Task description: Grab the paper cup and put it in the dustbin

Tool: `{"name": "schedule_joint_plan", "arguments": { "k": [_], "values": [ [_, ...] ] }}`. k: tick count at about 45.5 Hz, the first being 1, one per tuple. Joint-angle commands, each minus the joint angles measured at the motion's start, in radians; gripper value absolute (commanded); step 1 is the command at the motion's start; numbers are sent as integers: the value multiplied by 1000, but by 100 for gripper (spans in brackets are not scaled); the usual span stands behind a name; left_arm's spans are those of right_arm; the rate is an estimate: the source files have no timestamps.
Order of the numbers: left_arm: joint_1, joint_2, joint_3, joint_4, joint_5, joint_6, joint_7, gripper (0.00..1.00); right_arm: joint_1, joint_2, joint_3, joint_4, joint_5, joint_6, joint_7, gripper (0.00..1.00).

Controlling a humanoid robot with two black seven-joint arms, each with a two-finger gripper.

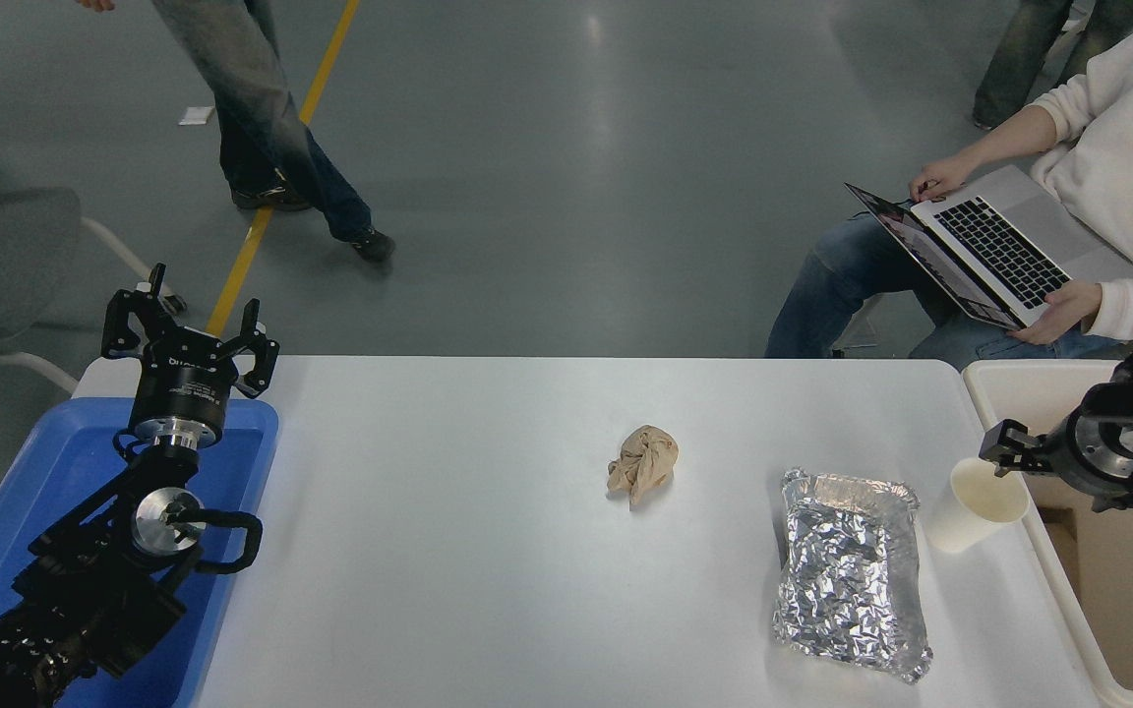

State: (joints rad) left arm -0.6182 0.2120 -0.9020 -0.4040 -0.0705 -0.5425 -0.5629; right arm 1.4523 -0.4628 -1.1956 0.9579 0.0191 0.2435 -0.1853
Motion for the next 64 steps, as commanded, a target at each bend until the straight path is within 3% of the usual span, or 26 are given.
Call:
{"name": "schedule_joint_plan", "arguments": {
  "k": [1,12,15,19,23,31,42,64],
  "values": [
    [0,0,0,-1,0,0,0,99,-12,0,21,-7,9,-3,0,95],
    [0,1,0,-1,0,0,0,99,-30,7,33,-4,10,-3,0,91],
    [0,0,0,-1,0,0,0,99,-35,7,41,-4,10,-3,0,82],
    [0,0,0,-1,0,0,0,99,-43,7,50,-4,12,-3,-2,57],
    [0,0,0,-1,0,0,0,99,-50,3,53,-5,25,-3,-2,39],
    [0,0,0,-1,0,0,0,99,-52,0,53,-5,110,-1,-3,14],
    [0,0,0,1,0,0,0,99,-50,3,51,1,128,8,-5,0],
    [0,1,0,1,0,0,0,99,34,-49,15,57,153,29,-3,0]
  ]
}}
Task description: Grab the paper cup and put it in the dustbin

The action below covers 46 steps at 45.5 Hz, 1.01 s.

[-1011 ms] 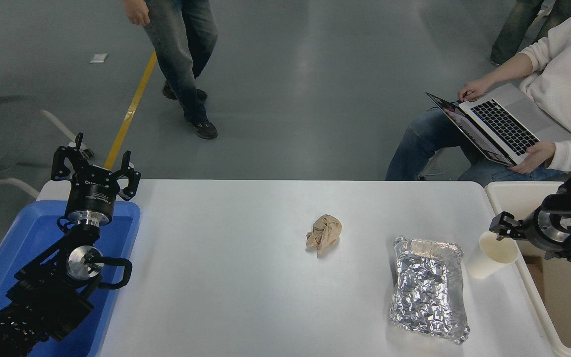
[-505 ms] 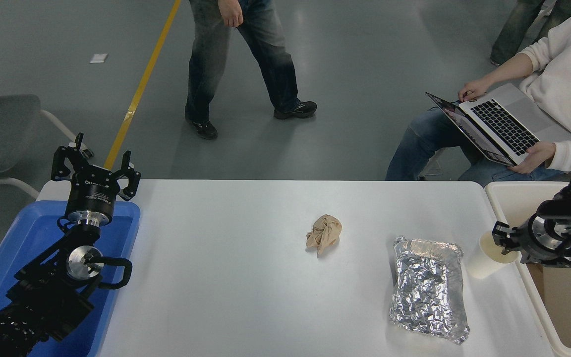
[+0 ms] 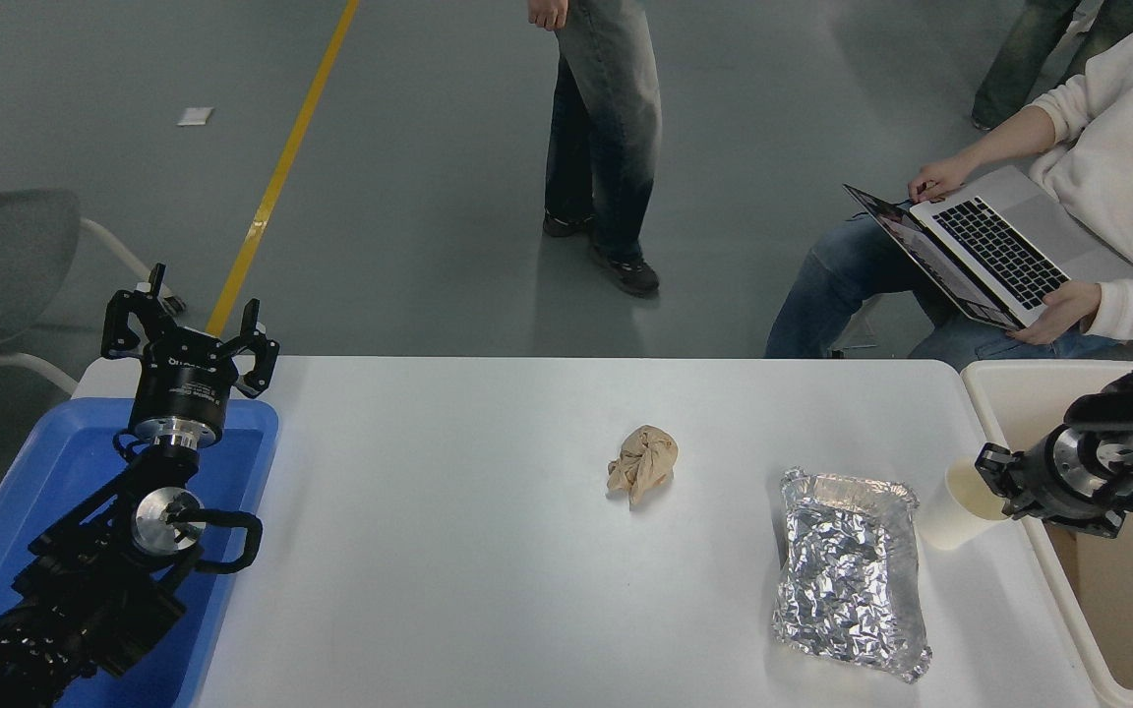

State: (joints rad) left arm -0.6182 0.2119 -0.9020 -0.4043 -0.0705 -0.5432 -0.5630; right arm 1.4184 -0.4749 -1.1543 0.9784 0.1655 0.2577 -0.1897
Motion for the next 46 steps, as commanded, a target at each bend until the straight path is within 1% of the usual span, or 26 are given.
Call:
{"name": "schedule_joint_plan", "arguments": {
  "k": [1,10,19,27,37,46],
  "values": [
    [0,1,0,-1,0,0,0,99,89,-45,-36,45,6,23,1,0],
    [0,1,0,1,0,0,0,99,371,-96,-133,143,-14,179,1,0],
    [0,1,0,1,0,0,0,99,661,-97,-222,241,-80,333,1,0],
    [0,1,0,-1,0,0,0,99,833,-96,-234,253,-92,528,1,0],
    [0,1,0,1,0,0,0,99,994,-100,-237,253,-100,528,1,0],
    [0,0,2,1,0,0,0,99,1059,-99,-234,253,-130,528,1,0]
  ]
}}
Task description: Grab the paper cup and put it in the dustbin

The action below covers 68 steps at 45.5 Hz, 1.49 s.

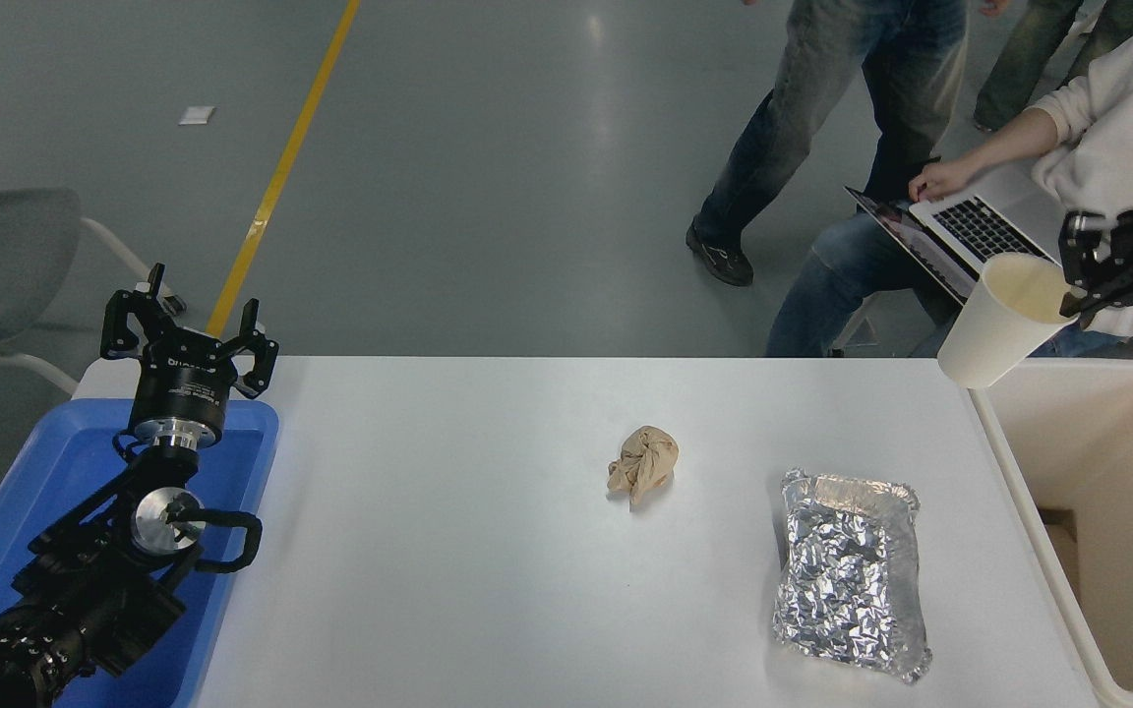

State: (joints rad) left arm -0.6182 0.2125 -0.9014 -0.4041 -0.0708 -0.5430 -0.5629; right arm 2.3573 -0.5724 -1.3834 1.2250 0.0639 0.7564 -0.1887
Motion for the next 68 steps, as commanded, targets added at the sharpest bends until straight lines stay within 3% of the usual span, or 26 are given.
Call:
{"name": "schedule_joint_plan", "arguments": {
  "k": [1,28,46,64,68],
  "values": [
    [0,-1,1,1,0,0,0,99,122,-1,-5,7,-30,29,0,0],
    [0,1,1,1,0,0,0,99,111,-4,-17,2,-44,29,0,0],
    [0,-1,1,-1,0,0,0,99,-170,-199,-65,-189,-39,24,0,0],
    [0,-1,-1,-1,0,0,0,99,-815,-248,191,-351,-3,-561,6,0],
    [0,-1,-1,-1,0,0,0,99,-960,-247,285,-407,8,-627,6,0]
  ]
}}
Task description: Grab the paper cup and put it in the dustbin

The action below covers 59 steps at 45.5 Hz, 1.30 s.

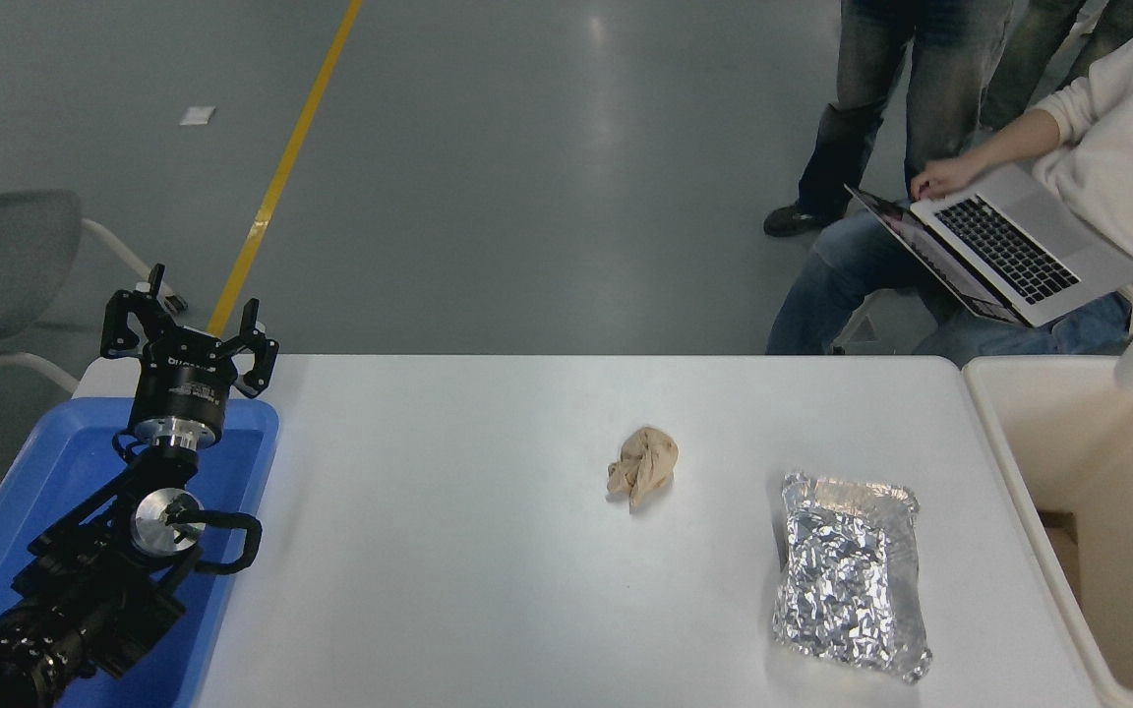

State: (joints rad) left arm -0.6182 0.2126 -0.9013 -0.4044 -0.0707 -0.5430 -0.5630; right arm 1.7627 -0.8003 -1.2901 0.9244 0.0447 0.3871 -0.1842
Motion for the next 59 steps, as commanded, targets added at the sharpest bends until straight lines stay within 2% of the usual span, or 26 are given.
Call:
{"name": "schedule_joint_plan", "arguments": {
  "k": [1,14,25,37,48,49,51,52,53,57,59],
  "values": [
    [0,1,-1,-1,0,0,0,99,-399,-16,210,-126,27,-266,2,0],
    [0,-1,-1,1,0,0,0,99,-767,102,434,-487,35,-303,5,0],
    [0,1,-1,1,0,0,0,99,-945,197,568,-703,29,-333,5,0],
    [0,1,-1,1,0,0,0,99,-1033,274,561,-806,17,-355,5,0],
    [0,-1,-1,1,0,0,0,99,-1048,286,560,-822,18,-363,5,0],
    [0,-1,-1,-1,0,0,0,99,-1046,286,558,-822,17,-363,5,6],
    [0,1,-1,-1,0,0,0,99,-1042,283,558,-823,17,-370,3,43],
    [0,1,-1,-1,0,0,0,99,-1039,282,558,-823,17,-376,5,57],
    [0,1,-1,-1,0,0,0,99,-1037,280,558,-823,17,-389,3,65],
    [0,-1,-1,1,0,0,0,99,-1040,280,558,-817,18,-438,5,69],
    [0,1,-1,1,0,0,0,99,-1040,280,558,-811,18,-448,5,77]
  ]
}}
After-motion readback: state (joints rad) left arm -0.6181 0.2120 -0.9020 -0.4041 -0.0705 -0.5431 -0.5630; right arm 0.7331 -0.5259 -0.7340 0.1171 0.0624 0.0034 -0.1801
